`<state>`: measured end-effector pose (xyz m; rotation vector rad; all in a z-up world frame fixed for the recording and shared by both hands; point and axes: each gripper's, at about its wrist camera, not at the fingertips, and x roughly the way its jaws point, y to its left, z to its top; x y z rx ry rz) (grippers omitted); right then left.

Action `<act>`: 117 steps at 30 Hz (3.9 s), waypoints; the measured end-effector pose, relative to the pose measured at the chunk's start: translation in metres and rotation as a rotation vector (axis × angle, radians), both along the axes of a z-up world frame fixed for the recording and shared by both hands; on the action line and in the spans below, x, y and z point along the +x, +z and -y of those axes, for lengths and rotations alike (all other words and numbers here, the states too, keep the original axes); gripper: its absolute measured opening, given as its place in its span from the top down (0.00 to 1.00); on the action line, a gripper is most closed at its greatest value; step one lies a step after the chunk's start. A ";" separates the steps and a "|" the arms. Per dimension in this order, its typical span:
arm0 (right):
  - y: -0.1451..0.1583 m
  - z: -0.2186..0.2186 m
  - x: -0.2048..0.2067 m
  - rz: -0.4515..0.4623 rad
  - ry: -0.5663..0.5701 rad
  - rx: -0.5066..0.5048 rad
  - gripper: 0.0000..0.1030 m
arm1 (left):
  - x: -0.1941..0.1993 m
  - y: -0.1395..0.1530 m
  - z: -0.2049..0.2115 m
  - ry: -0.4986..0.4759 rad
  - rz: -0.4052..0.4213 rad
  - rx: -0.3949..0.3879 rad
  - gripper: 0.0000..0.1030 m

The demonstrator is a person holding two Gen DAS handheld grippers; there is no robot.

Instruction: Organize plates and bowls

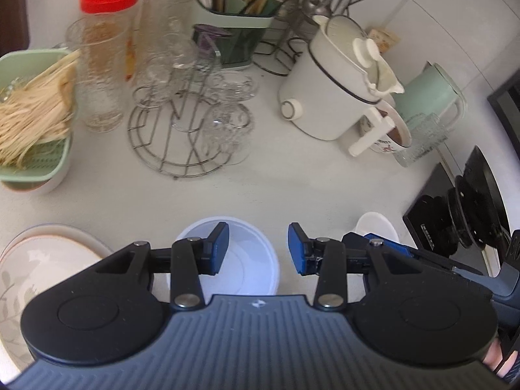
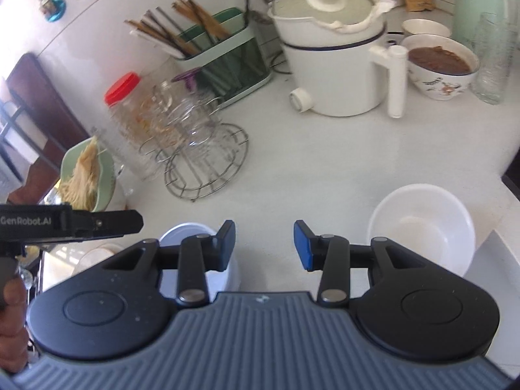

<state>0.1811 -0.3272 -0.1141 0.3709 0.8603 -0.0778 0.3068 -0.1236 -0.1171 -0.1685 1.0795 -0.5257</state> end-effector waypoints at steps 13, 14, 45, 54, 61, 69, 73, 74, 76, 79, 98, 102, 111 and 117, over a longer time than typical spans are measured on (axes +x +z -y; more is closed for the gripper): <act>0.001 0.025 -0.026 0.034 -0.170 -0.085 0.59 | 0.008 -0.004 0.052 -0.163 -0.006 0.014 0.56; 0.000 0.027 -0.028 0.036 -0.181 -0.091 0.59 | 0.007 -0.005 0.055 -0.171 -0.008 0.011 0.56; -0.027 0.122 -0.039 -0.095 -0.298 -0.126 0.59 | 0.014 -0.060 0.196 -0.330 -0.102 0.019 0.54; -0.048 0.158 -0.031 -0.154 -0.353 -0.036 0.44 | 0.016 -0.076 0.226 -0.356 -0.128 0.058 0.54; -0.067 0.173 -0.018 -0.213 -0.360 0.087 0.45 | 0.023 -0.093 0.244 -0.383 -0.182 0.096 0.54; -0.079 0.180 -0.017 -0.246 -0.391 0.153 0.51 | 0.034 -0.106 0.250 -0.375 -0.225 0.140 0.55; -0.086 0.183 -0.014 -0.271 -0.392 0.166 0.63 | 0.036 -0.112 0.254 -0.390 -0.242 0.150 0.69; -0.086 0.183 -0.013 -0.269 -0.387 0.165 0.68 | 0.036 -0.114 0.255 -0.389 -0.248 0.150 0.74; -0.086 0.182 -0.011 -0.271 -0.379 0.163 0.75 | 0.035 -0.116 0.255 -0.390 -0.250 0.152 0.79; -0.089 0.181 -0.007 -0.272 -0.365 0.160 0.81 | 0.034 -0.116 0.255 -0.390 -0.243 0.152 0.87; -0.076 0.172 -0.007 -0.236 -0.359 0.186 0.80 | 0.035 -0.097 0.228 -0.356 -0.220 0.085 0.92; -0.068 0.165 -0.008 -0.242 -0.345 0.153 0.80 | 0.031 -0.088 0.218 -0.323 -0.211 0.054 0.92; -0.052 0.142 -0.011 -0.222 -0.307 0.172 0.80 | 0.020 -0.067 0.185 -0.295 -0.186 0.039 0.92; -0.045 0.119 -0.017 -0.205 -0.268 0.176 0.80 | 0.010 -0.056 0.156 -0.282 -0.165 0.039 0.92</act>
